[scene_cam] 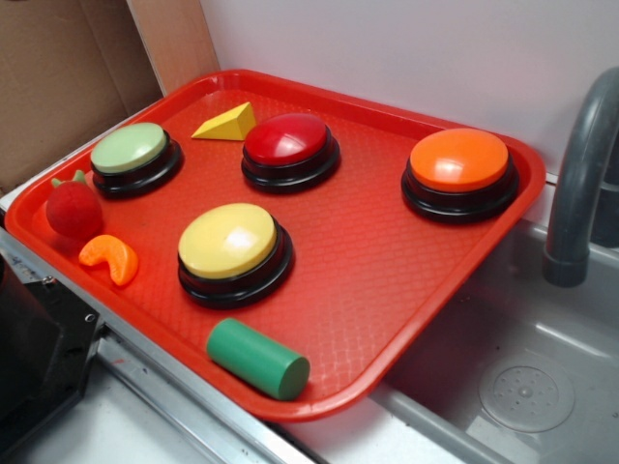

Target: Push the yellow button.

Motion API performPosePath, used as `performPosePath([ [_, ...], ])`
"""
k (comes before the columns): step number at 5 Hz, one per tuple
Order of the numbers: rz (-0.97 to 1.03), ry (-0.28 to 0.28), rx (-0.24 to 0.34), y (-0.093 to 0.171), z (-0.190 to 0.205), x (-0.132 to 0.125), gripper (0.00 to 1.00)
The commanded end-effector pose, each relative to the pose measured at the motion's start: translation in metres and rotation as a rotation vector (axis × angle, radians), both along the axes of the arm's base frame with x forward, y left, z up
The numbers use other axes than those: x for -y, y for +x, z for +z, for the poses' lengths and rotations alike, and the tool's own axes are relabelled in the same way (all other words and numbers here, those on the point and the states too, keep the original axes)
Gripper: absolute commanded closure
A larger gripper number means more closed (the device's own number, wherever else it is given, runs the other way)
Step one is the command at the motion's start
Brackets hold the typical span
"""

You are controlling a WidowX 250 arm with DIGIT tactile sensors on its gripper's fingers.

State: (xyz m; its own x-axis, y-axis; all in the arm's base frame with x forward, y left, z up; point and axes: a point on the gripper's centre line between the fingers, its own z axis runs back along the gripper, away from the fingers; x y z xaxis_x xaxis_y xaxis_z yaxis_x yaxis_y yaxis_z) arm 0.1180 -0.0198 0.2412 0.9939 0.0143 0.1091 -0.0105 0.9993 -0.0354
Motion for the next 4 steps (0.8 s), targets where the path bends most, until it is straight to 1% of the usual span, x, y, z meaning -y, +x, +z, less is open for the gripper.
performPosePath([
  [1, 0.000, 0.000, 0.000, 0.000, 0.000, 0.000, 0.00],
  [2, -0.251, 0.103, -0.012, 0.027, -0.039, 0.014, 0.00],
  [3, -0.383, 0.166, -0.091, 0.042, -0.072, 0.022, 0.00],
  [4, -0.419, 0.191, -0.045, 0.049, -0.112, 0.022, 0.00],
])
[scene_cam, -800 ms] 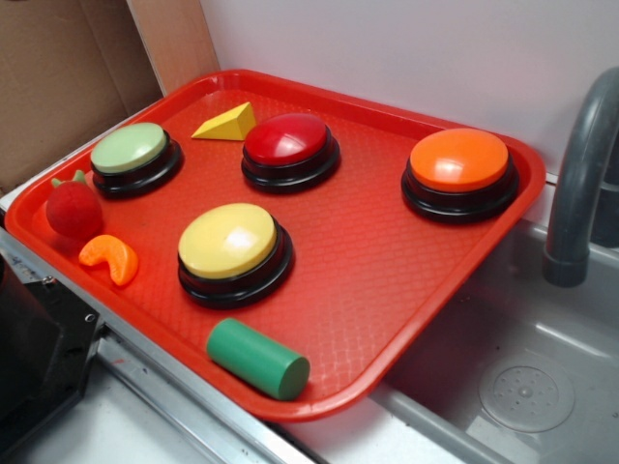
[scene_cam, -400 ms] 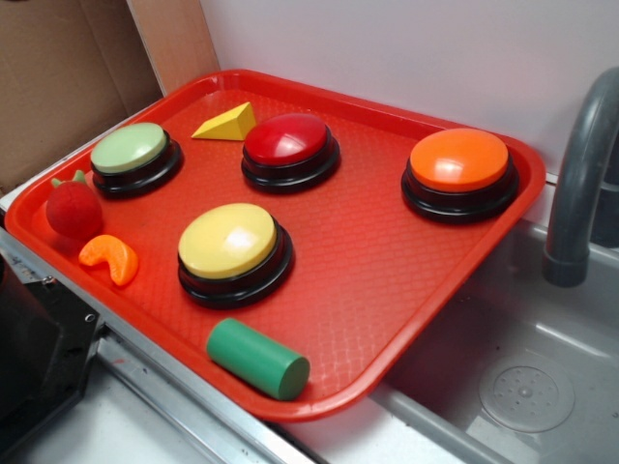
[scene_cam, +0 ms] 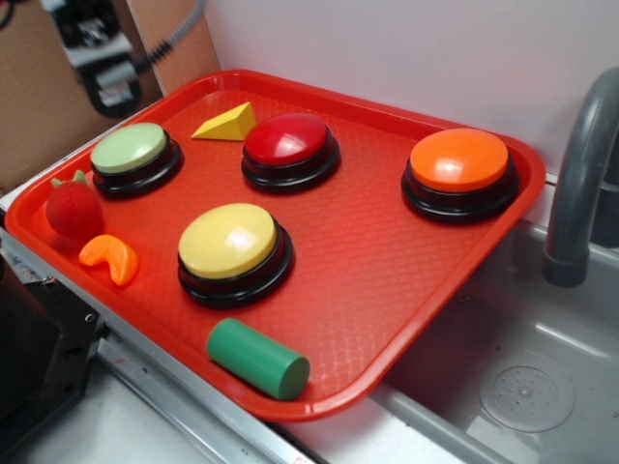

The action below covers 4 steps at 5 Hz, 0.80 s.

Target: Push the yellow button.

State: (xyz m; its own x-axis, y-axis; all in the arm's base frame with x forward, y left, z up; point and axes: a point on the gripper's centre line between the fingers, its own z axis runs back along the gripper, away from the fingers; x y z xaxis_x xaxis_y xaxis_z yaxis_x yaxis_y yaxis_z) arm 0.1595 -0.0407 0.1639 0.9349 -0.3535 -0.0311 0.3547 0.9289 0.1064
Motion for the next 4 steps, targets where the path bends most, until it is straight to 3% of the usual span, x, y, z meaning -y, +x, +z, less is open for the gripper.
performPosePath([
  [1, -0.082, -0.042, 0.073, 0.023, -0.067, 0.009, 0.00],
  [2, -0.085, -0.042, 0.160, 0.041, -0.080, 0.028, 0.00],
  [3, -0.115, -0.081, 0.131, 0.057, -0.099, 0.042, 0.00],
  [4, -0.114, -0.070, 0.067, 0.050, -0.103, 0.048, 0.00],
])
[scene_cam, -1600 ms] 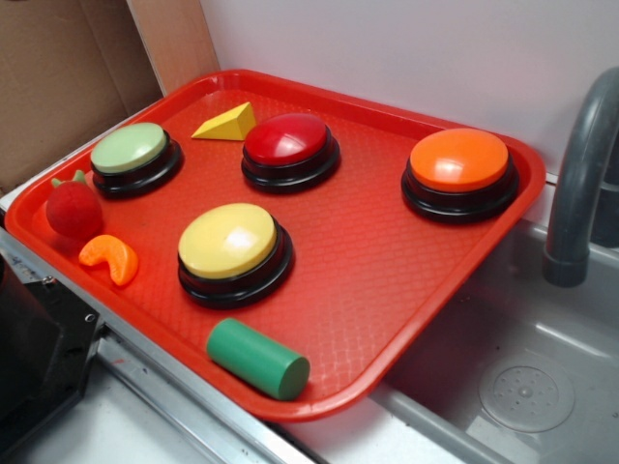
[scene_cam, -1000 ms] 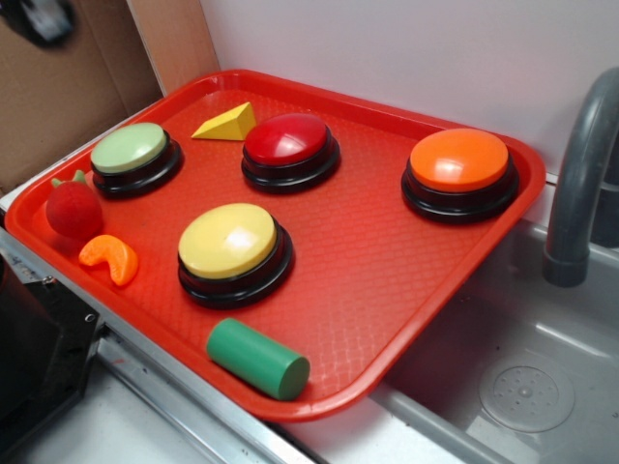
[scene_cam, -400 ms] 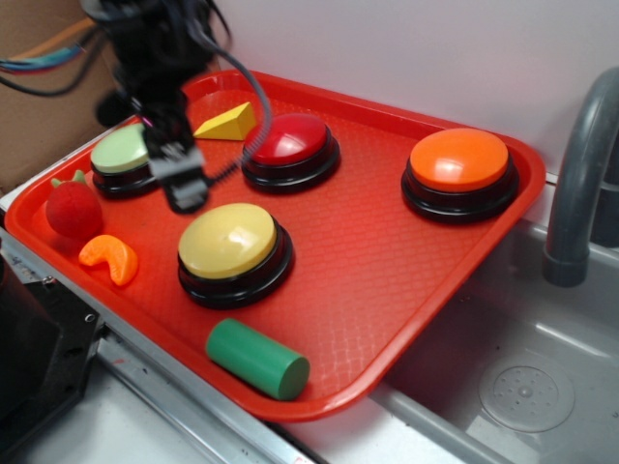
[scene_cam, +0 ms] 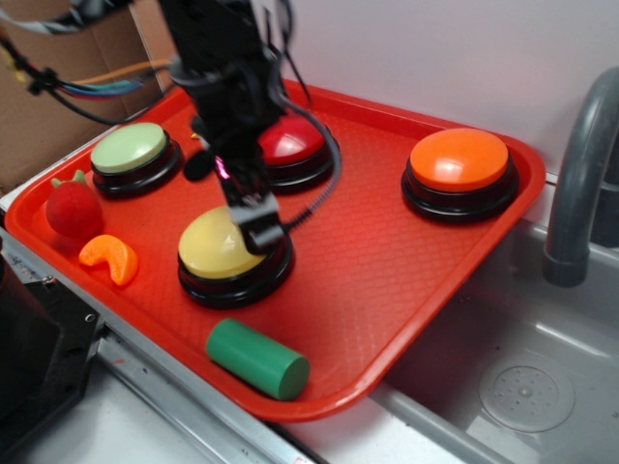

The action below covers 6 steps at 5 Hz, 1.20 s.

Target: Push the yellow button.

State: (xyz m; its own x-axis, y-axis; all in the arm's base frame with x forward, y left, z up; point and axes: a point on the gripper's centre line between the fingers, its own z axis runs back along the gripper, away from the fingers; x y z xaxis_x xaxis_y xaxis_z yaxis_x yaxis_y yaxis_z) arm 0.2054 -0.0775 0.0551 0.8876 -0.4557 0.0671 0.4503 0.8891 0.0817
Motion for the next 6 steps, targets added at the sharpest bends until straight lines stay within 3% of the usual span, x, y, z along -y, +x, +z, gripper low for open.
performPosePath([
  [1, 0.058, 0.025, -0.114, -0.024, 0.007, 0.001, 0.00],
  [2, 0.043, 0.021, -0.159, -0.030, 0.001, -0.003, 0.00],
  [3, 0.051, 0.007, -0.155, -0.034, -0.011, -0.007, 0.00],
  [4, 0.117, 0.049, -0.130, -0.033, -0.010, -0.009, 0.00],
  [6, 0.117, 0.049, -0.130, -0.033, -0.010, -0.009, 0.00],
])
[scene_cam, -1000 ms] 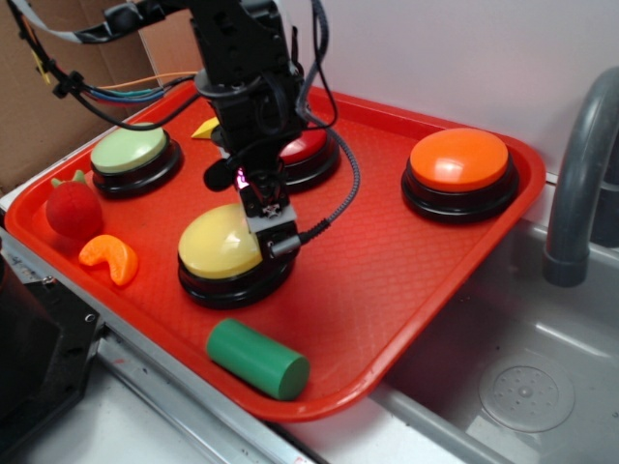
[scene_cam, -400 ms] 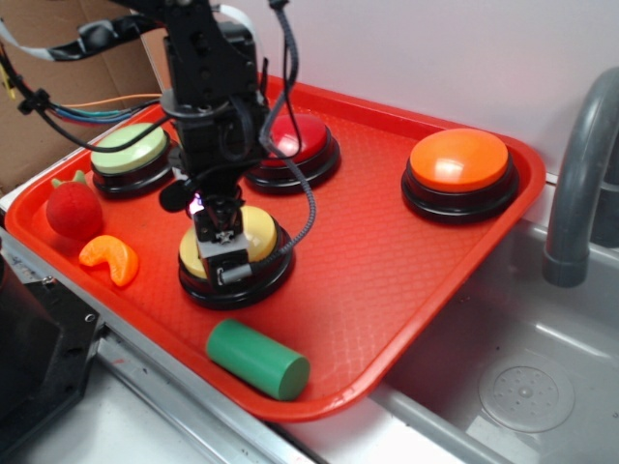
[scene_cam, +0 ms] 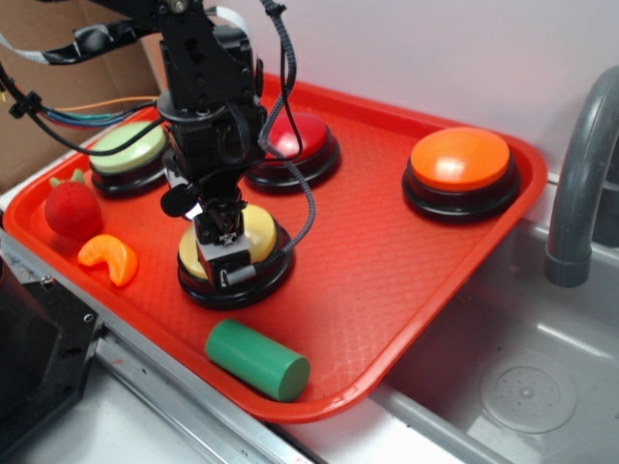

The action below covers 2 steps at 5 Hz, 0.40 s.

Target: Push the yellow button.

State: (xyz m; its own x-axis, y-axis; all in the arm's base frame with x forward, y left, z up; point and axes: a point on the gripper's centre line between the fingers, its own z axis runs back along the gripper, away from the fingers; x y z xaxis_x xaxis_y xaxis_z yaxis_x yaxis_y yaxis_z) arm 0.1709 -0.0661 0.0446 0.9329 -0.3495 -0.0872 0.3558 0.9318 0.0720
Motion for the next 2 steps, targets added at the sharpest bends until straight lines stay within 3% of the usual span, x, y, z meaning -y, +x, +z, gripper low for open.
performPosePath([
  [1, 0.001, -0.004, 0.015, 0.0010, 0.0004, 0.0029, 0.00],
  [2, 0.020, -0.020, 0.015, -0.0016, 0.0027, -0.0039, 0.00],
])
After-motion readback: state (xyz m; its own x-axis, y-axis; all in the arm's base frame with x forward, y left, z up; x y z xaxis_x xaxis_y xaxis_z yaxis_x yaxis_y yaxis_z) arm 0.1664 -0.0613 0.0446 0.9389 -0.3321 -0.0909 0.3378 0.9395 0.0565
